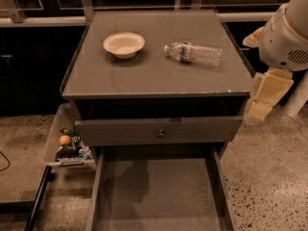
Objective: Place water bottle into middle drawer
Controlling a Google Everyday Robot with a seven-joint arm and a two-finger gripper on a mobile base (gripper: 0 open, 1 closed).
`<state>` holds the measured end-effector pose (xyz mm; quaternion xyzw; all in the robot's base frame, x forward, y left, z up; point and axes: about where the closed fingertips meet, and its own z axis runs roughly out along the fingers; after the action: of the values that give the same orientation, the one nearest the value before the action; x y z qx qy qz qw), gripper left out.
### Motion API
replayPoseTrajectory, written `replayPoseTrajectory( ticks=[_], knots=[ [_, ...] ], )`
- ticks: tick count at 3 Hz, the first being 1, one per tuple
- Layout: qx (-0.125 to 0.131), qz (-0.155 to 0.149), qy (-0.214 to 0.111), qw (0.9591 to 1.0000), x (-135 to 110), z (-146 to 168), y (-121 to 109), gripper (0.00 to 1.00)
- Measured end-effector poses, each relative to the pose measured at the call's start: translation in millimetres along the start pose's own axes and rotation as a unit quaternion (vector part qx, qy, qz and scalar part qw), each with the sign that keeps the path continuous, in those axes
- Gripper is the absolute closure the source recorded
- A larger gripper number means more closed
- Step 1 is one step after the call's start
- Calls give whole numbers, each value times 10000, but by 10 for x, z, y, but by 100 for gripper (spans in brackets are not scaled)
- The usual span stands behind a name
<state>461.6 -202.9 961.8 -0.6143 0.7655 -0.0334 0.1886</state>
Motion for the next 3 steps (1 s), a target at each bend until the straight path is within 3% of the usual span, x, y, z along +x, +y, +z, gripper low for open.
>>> replayPoseTrajectory(
  ticks=[2, 3],
  knots=[
    [518, -423, -808, 9945, -168, 412, -503, 0],
    [517, -421, -808, 9945, -168, 413, -504, 0]
  ],
)
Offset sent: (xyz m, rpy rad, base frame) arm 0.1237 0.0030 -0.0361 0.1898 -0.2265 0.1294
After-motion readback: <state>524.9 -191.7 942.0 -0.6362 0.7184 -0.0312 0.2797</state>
